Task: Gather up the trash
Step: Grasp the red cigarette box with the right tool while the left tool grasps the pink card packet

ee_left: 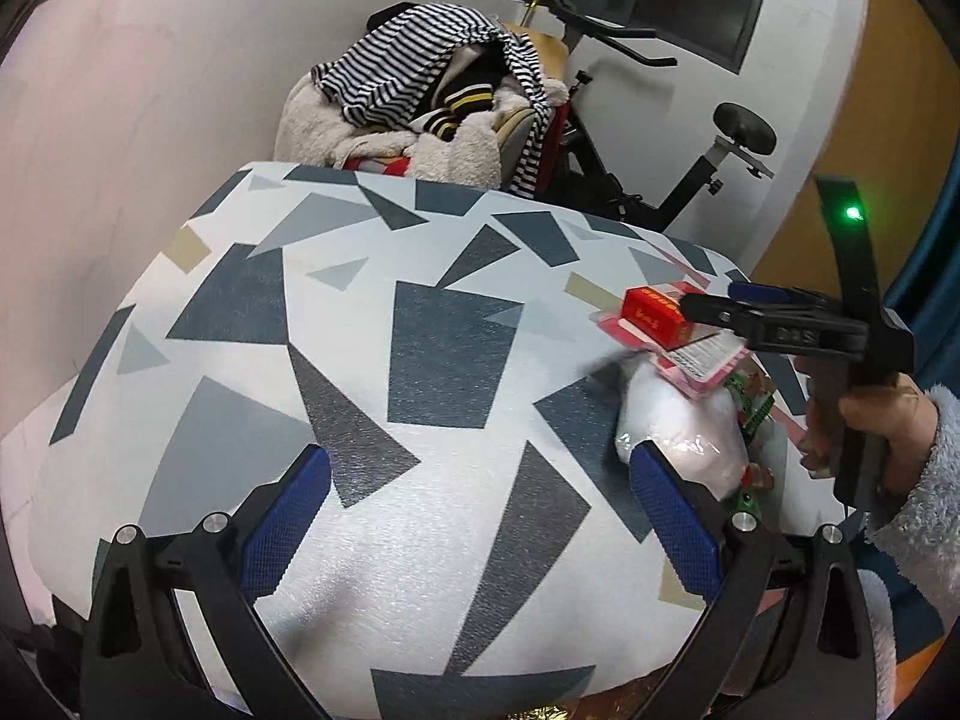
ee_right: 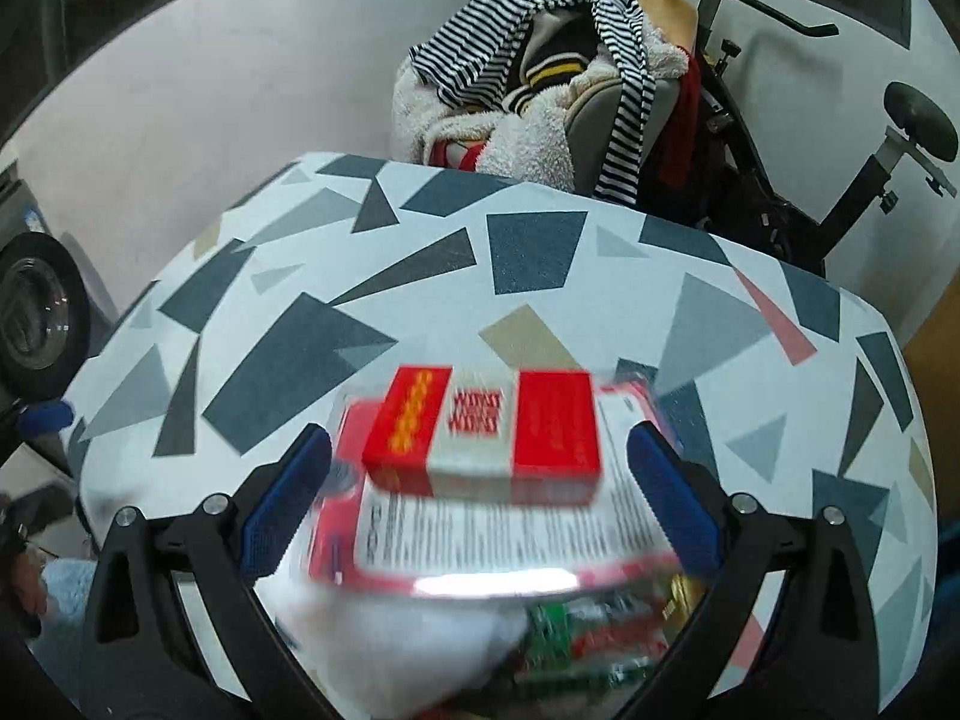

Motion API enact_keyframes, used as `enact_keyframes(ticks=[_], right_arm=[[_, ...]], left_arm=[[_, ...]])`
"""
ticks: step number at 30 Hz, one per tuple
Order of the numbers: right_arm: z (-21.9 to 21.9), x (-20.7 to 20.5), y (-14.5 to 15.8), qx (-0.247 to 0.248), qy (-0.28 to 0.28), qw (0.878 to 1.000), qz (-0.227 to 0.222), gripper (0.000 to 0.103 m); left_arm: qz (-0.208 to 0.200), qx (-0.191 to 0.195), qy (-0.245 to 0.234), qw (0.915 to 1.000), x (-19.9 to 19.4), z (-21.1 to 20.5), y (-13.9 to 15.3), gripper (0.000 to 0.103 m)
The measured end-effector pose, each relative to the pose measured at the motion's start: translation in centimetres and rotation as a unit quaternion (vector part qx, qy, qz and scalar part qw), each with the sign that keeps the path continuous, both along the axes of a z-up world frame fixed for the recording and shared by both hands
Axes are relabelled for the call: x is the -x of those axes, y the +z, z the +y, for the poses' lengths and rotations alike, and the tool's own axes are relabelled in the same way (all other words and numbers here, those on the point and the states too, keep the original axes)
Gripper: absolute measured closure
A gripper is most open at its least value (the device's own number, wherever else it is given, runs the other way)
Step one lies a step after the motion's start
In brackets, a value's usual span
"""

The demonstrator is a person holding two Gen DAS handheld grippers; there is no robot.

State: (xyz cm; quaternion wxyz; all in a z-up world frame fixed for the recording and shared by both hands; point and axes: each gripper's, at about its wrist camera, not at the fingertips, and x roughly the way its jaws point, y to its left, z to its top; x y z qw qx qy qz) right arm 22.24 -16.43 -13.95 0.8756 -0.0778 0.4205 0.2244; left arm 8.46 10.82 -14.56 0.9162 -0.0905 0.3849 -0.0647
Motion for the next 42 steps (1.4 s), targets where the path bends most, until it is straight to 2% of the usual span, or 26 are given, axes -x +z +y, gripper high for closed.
enact_keyframes(ticks=[4, 6, 11, 13, 16, 19, 23, 26, 28, 32, 35, 37, 39, 41, 42], right_arm=[[1.9, -1.5, -1.3, 0.057, -0.008, 0.998, 0.006, 0.006], [2.0, -2.1, -1.7, 0.067, -0.024, 0.997, 0.01, 0.006], [0.7, -3.3, -2.7, 0.024, -0.04, 0.997, 0.063, 0.007], [0.4, -3.4, -2.8, 0.005, -0.032, 0.997, 0.076, 0.015], [0.2, -2.8, -2.1, -0.01, -0.014, 0.998, 0.065, 0.015], [-0.5, -2.0, -0.8, -0.014, -0.005, 0.999, 0.031, 0.015], [-2.0, -0.9, 0.6, -0.015, -0.001, 1.0, -0.001, 0.015], [-3.4, 0.5, 1.6, -0.015, 0.007, 0.999, -0.03, 0.015], [-4.6, 1.7, 2.0, -0.012, 0.01, 0.999, -0.047, 0.015], [-6.9, 3.4, 2.3, -0.008, 0.007, 0.998, -0.064, 0.015], [-9.1, 4.6, 2.3, -0.017, -0.01, 0.997, -0.07, 0.015], [-10.9, 5.3, 2.1, -0.031, -0.03, 0.997, -0.067, 0.015], [-12.1, 5.7, 1.9, -0.041, -0.043, 0.996, -0.064, 0.015], [-13.6, 6.2, 1.5, -0.055, -0.06, 0.995, -0.056, 0.015], [-14.1, 6.4, 1.3, -0.059, -0.065, 0.995, -0.053, 0.015]], left_arm=[[0.006, 0.007, 0.0, 1.0, -0.5, 0.3, -0.5, 0.006], [0.008, 0.009, -0.002, 0.9999, -0.7, 0.3, -0.7, 0.007], [0.015, 0.024, -0.007, 0.9996, -1.4, 0.2, -1.1, 0.012], [0.019, 0.039, -0.007, 0.999, -1.7, 0.2, -1.1, 0.013], [0.026, 0.07, -0.006, 0.9972, -2.2, 0.3, -1.1, 0.017], [0.041, 0.121, -0.005, 0.9918, -3.3, 0.2, -1.2, 0.024], [0.066, 0.187, -0.015, 0.9799, -5.6, -1.3, -1.6, 0.033], [0.09, 0.217, -0.032, 0.9713, -7.8, -3.4, -2.3, 0.039], [0.105, 0.235, -0.036, 0.9656, -9.3, -4.6, -3.0, 0.041], [0.127, 0.246, -0.023, 0.9608, -12.4, -6.1, -4.3, 0.045], [0.147, 0.267, 0.001, 0.9524, -14.2, -6.2, -5.7, 0.045], [0.154, 0.265, 0.005, 0.9519, -15.1, -6.6, -6.2, 0.046], [0.154, 0.259, -0.001, 0.9534, -15.6, -7.0, -6.1, 0.053], [0.149, 0.246, -0.003, 0.9577, -15.8, -7.4, -5.6, 0.086], [0.145, 0.241, -0.004, 0.9596, -15.9, -7.5, -5.2, 0.086]])
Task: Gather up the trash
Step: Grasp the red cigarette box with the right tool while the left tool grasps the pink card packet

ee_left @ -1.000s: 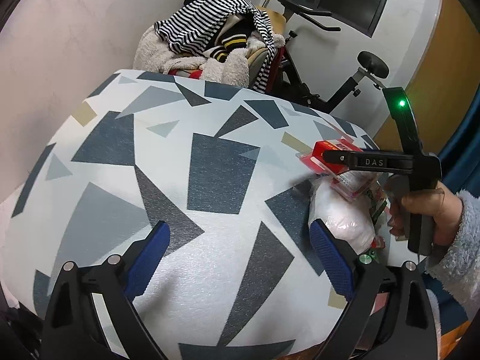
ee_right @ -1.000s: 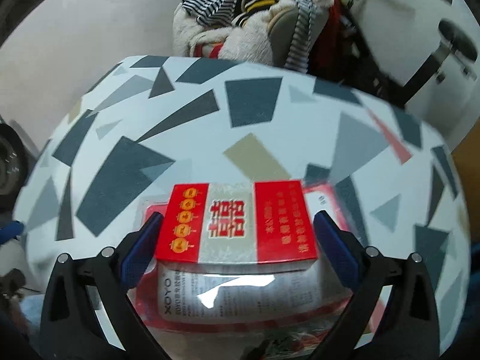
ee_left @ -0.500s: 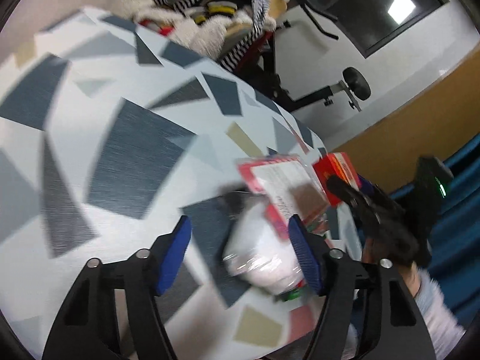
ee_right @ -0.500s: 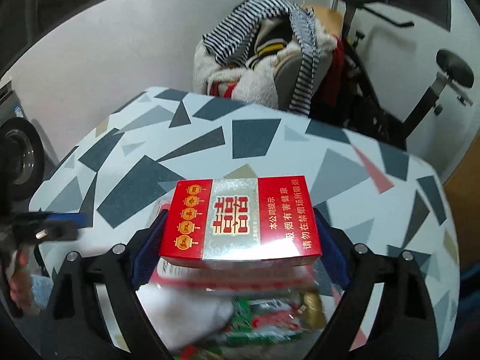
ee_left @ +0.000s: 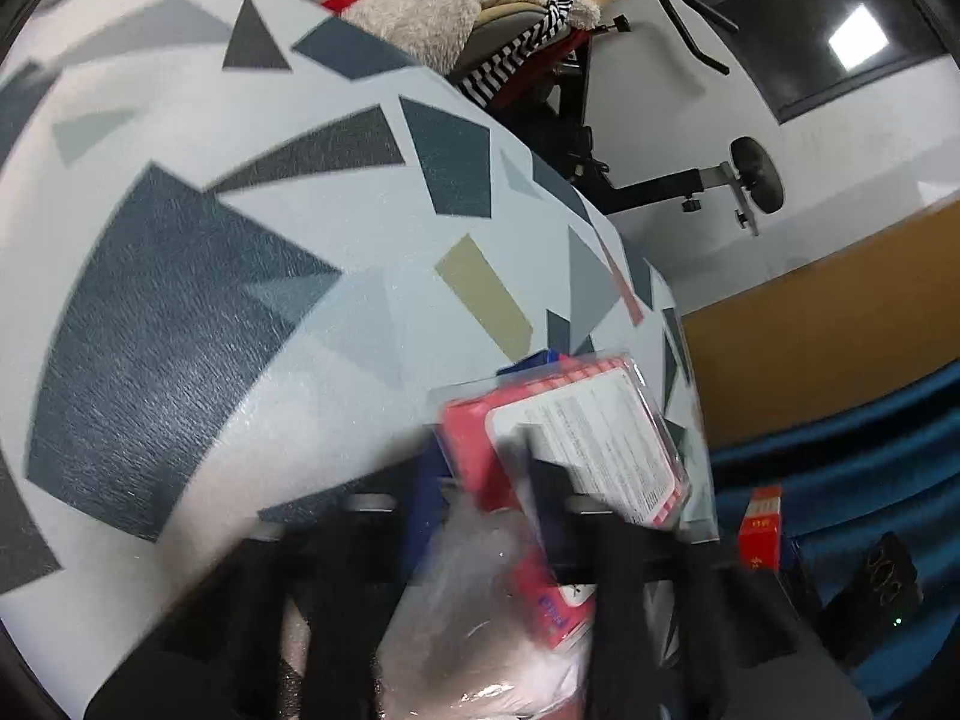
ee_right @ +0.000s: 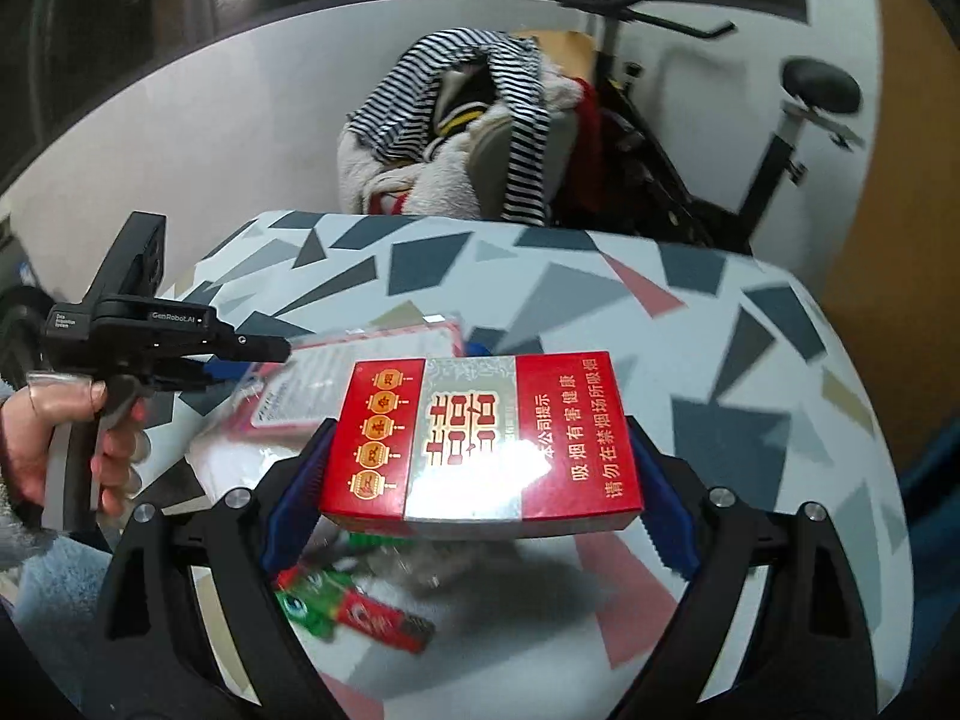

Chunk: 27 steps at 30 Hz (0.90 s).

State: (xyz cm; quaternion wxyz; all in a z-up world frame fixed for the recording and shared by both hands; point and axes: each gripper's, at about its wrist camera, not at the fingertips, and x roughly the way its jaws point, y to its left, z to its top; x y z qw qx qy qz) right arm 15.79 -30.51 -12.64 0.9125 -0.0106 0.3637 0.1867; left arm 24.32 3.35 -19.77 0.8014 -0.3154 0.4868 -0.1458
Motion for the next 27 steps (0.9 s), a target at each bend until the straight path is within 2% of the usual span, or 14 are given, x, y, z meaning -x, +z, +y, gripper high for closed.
enact_keyframes(ticks=[2, 5, 8, 12, 19, 27], right_arm=[[-1.0, 0.5, -0.3, -0.007, -0.008, 1.0, 0.005, 0.015], [-1.9, 1.2, -0.4, -0.019, -0.011, 1.0, 0.006, 0.015], [-2.2, 1.7, -0.2, -0.031, -0.005, 0.999, 0.008, 0.015], [-2.3, 2.7, 0.6, -0.049, 0.0, 0.999, 0.003, 0.015], [-2.2, 3.9, 1.7, -0.075, -0.002, 0.997, 0.003, 0.015], [-2.0, 6.3, 2.4, -0.075, 0.006, 0.997, 0.004, 0.015]], left_arm=[[-0.023, 0.004, -0.017, 0.9996, 0.0, -0.3, 1.3, 0.091], [-0.06, -0.023, -0.038, 0.9972, 0.3, -0.8, 4.0, 0.094], [-0.096, -0.03, -0.049, 0.9937, 1.1, -1.0, 7.0, 0.098], [-0.134, -0.048, -0.071, 0.9872, 2.5, -1.5, 10.6, 0.097], [-0.159, -0.055, -0.083, 0.9821, 5.2, -1.3, 14.2, 0.097], [-0.151, -0.056, -0.114, 0.9803, 9.7, 0.0, 15.2, 0.097]])
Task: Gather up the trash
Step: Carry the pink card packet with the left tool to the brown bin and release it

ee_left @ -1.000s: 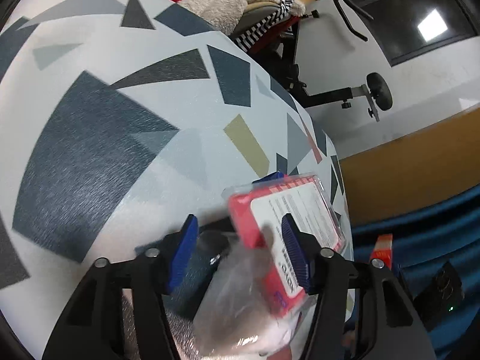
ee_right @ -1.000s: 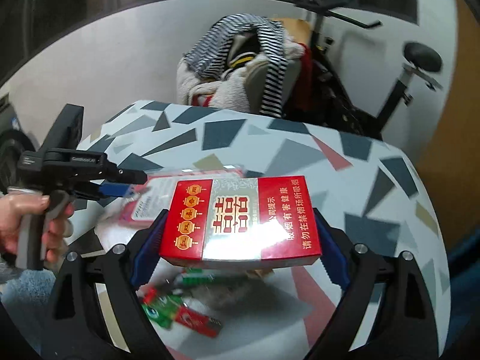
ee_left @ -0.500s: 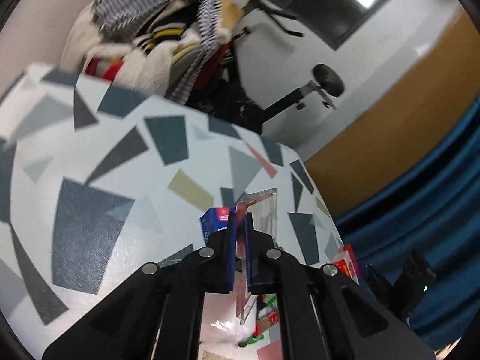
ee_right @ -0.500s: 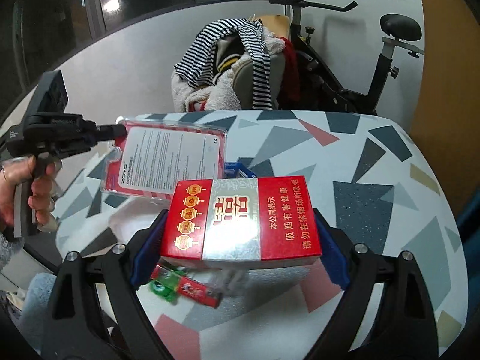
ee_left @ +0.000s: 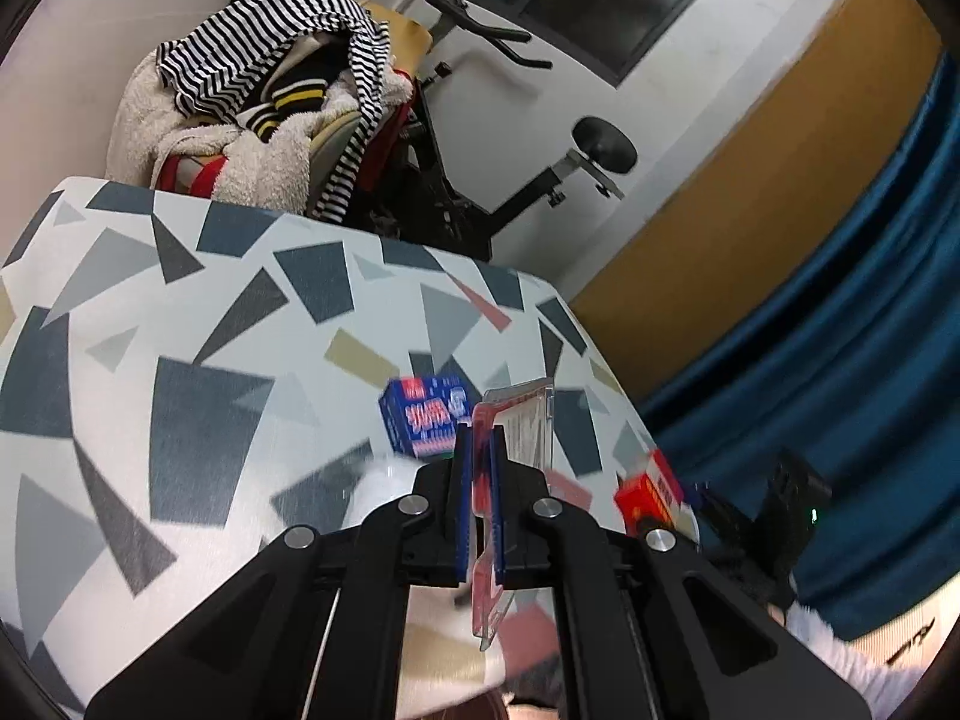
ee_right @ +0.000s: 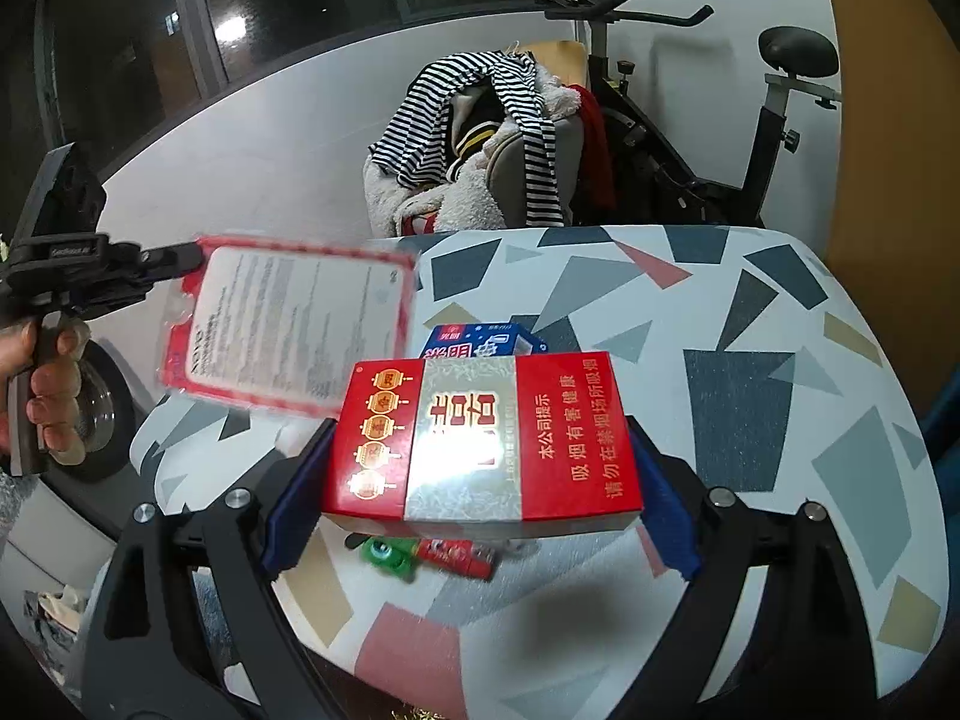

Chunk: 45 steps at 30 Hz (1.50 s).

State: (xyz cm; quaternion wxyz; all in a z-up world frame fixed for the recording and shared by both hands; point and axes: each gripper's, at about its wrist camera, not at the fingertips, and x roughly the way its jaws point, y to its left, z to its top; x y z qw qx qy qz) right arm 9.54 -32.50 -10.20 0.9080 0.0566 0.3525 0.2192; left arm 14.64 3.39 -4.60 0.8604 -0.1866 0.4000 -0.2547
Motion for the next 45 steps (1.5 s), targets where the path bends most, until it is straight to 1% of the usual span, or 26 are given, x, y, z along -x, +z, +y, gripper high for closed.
enact_keyframes(ticks=[4, 9, 12, 15, 18, 21, 28, 32, 38, 42, 45], right_arm=[[0.1, 1.7, 0.3, -0.004, 0.005, 1.0, -0.003, 0.015], [0.8, 4.6, 0.3, -0.002, 0.02, 1.0, -0.009, 0.015], [1.3, 6.2, 0.0, -0.001, 0.029, 0.999, -0.012, 0.015], [1.7, 7.7, -0.5, -0.004, 0.037, 0.999, -0.011, 0.015], [2.0, 8.7, -0.9, -0.005, 0.041, 0.999, -0.009, 0.015], [2.3, 9.6, -1.4, -0.007, 0.044, 0.999, -0.008, 0.015], [2.4, 10.4, -2.8, -0.01, 0.042, 0.999, 0.003, 0.015], [2.0, 10.5, -3.6, -0.018, 0.036, 0.999, 0.012, 0.015], [1.3, 10.2, -4.9, -0.022, 0.024, 0.999, 0.028, 0.015], [0.6, 9.9, -5.7, -0.027, 0.013, 0.999, 0.04, 0.015], [0.3, 9.8, -6.1, -0.03, 0.009, 0.998, 0.046, 0.015]], left_arm=[[0.003, -0.001, -0.02, 0.9998, 3.5, 0.7, -0.4, 0.097], [0.006, 0.0, -0.045, 0.999, 8.3, 1.2, -1.8, 0.097], [0.003, -0.007, -0.062, 0.9981, 11.2, 1.2, -3.2, 0.097], [0.008, -0.015, -0.079, 0.9967, 13.7, 1.0, -4.9, 0.097], [0.013, -0.033, -0.093, 0.995, 15.8, 0.4, -6.8, 0.097], [0.023, -0.065, -0.107, 0.9919, 17.4, -0.7, -9.2, 0.097], [0.059, -0.126, -0.121, 0.9828, 18.5, -2.9, -14.9, 0.097], [0.078, -0.166, -0.131, 0.9743, 18.0, -4.3, -17.9, 0.097], [0.103, -0.191, -0.158, 0.9634, 17.3, -6.6, -21.6, 0.097], [0.112, -0.204, -0.174, 0.957, 17.0, -7.6, -23.5, 0.097], [0.119, -0.205, -0.179, 0.9549, 16.7, -7.9, -24.3, 0.094]])
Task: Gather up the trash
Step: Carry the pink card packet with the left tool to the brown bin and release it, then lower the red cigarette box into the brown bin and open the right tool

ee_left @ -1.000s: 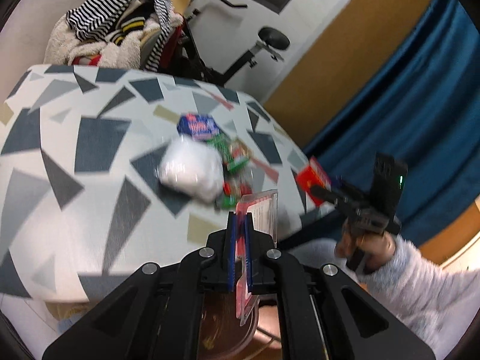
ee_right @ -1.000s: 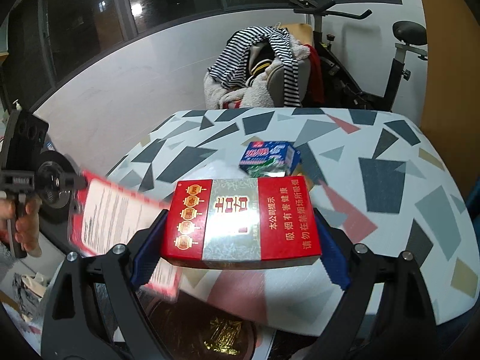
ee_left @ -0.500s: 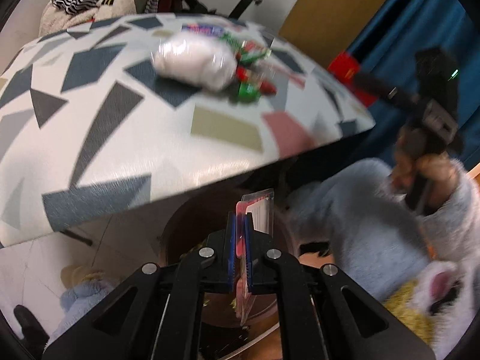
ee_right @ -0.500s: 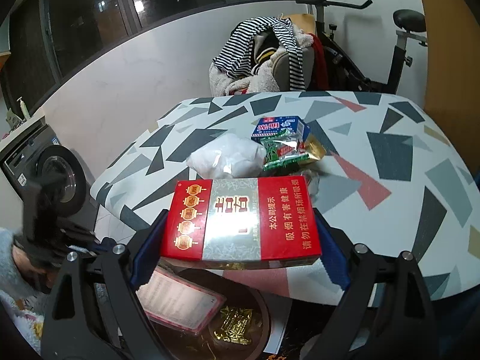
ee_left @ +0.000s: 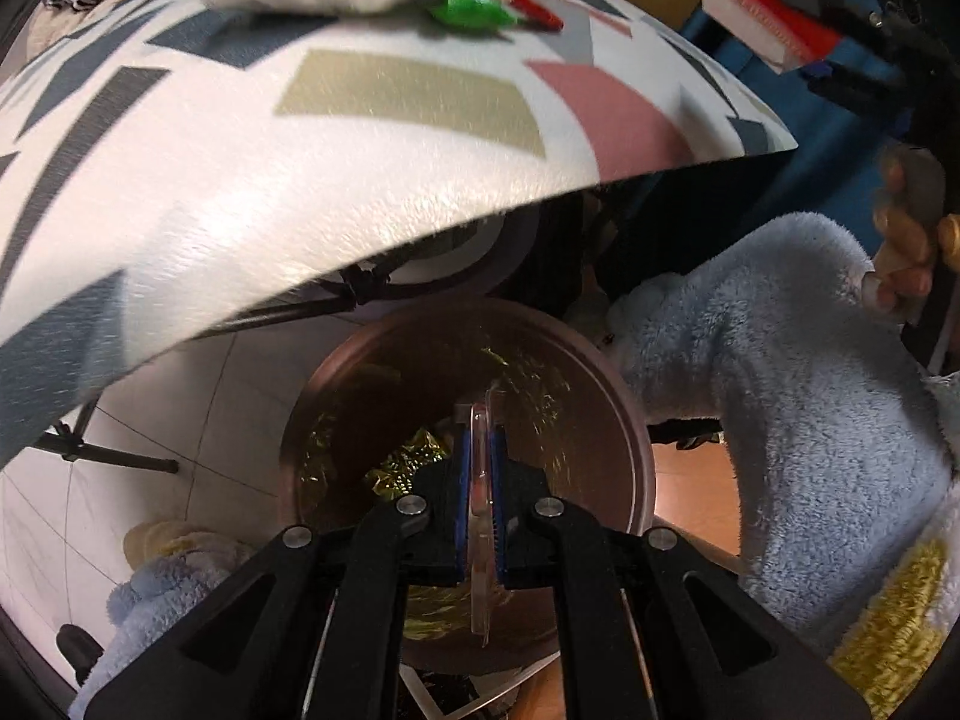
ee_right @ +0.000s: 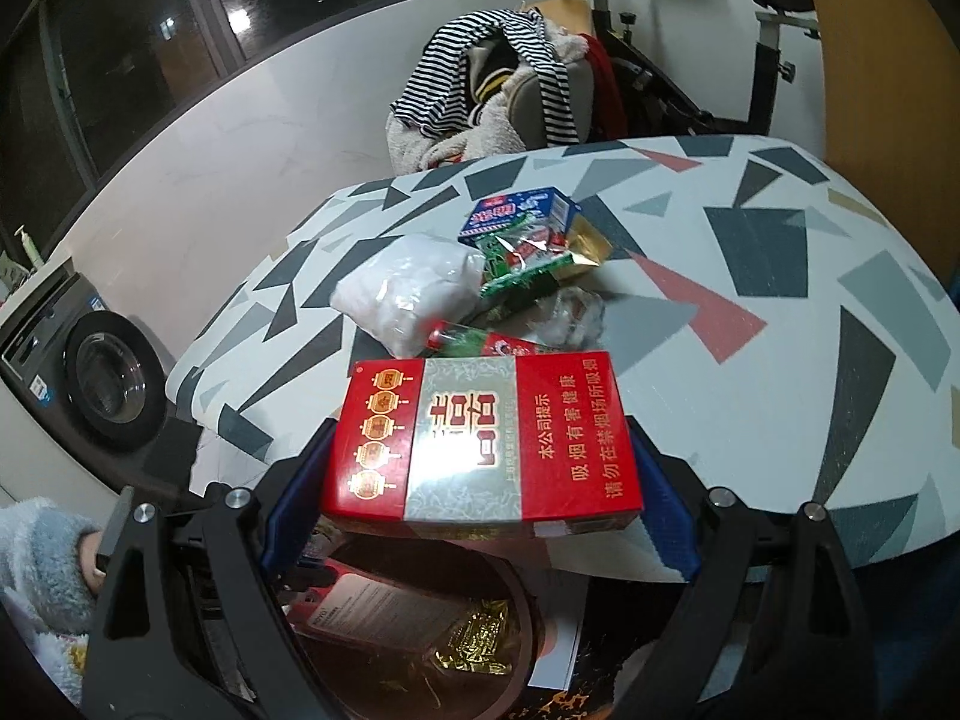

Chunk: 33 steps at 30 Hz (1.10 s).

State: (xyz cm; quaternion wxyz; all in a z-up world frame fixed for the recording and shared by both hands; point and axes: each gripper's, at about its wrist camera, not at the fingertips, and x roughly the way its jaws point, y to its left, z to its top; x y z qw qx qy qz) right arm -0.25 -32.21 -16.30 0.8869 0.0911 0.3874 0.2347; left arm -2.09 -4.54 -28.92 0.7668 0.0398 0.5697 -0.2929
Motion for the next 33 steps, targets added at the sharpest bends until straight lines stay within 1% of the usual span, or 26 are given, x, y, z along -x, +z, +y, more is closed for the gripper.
enact_keyframes(ticks=[1, 2, 3, 4, 6, 8, 11, 15, 17, 20, 23, 27, 33], right_arm=[[-0.1, 0.0, -0.1, -0.001, -0.001, 1.0, 0.001, 0.015], [-0.1, 0.0, -0.2, -0.001, -0.002, 1.0, 0.002, 0.015], [-0.2, 0.0, -0.3, -0.001, -0.003, 1.0, 0.003, 0.015], [-0.2, 0.0, -0.4, -0.002, -0.003, 1.0, 0.004, 0.015], [-0.2, 0.1, -0.4, -0.002, -0.003, 1.0, 0.004, 0.015], [0.0, 0.3, -0.5, -0.001, -0.001, 1.0, 0.004, 0.015], [0.3, 0.5, -0.6, 0.001, 0.002, 1.0, 0.003, 0.015], [1.3, 1.4, -0.8, 0.008, 0.015, 1.0, 0.002, 0.015], [2.1, 2.0, -1.0, 0.018, 0.027, 0.999, -0.001, 0.015], [3.1, 2.6, -1.3, 0.026, 0.043, 0.999, -0.001, 0.015], [4.4, 3.4, -1.7, 0.033, 0.062, 0.997, 0.002, 0.015], [6.7, 4.4, -2.6, 0.045, 0.097, 0.994, 0.009, 0.015], [9.6, 5.3, -4.3, 0.058, 0.14, 0.988, 0.025, 0.015]], left_arm=[[0.0, 0.0, -0.004, 1.0, -0.1, 0.0, -0.2, 0.081], [-0.004, -0.003, -0.006, 1.0, -0.1, -0.1, -0.3, 0.058], [-0.007, -0.003, -0.009, 0.9999, -0.1, -0.2, -0.2, 0.05], [-0.011, -0.002, -0.012, 0.9999, -0.1, -0.3, -0.1, 0.046], [-0.023, -0.007, -0.015, 0.9996, 0.1, -0.4, 0.4, 0.042], [-0.043, -0.009, -0.014, 0.9989, 0.3, -0.2, 1.4, 0.034], [-0.077, -0.001, -0.001, 0.997, 0.6, 0.3, 3.4, 0.026], [-0.124, 0.022, 0.036, 0.9915, 1.3, 2.0, 6.5, 0.017], [-0.14, 0.034, 0.055, 0.988, 1.6, 2.9, 7.6, 0.011], [-0.162, 0.046, 0.084, 0.9822, 2.2, 4.2, 9.0, 0.007], [-0.182, 0.044, 0.102, 0.977, 2.9, 5.6, 10.0, 0.006], [-0.195, 0.04, 0.125, 0.972, 3.5, 7.2, 10.7, 0.006], [-0.2, 0.037, 0.158, 0.9662, 4.3, 9.0, 10.3, 0.006]])
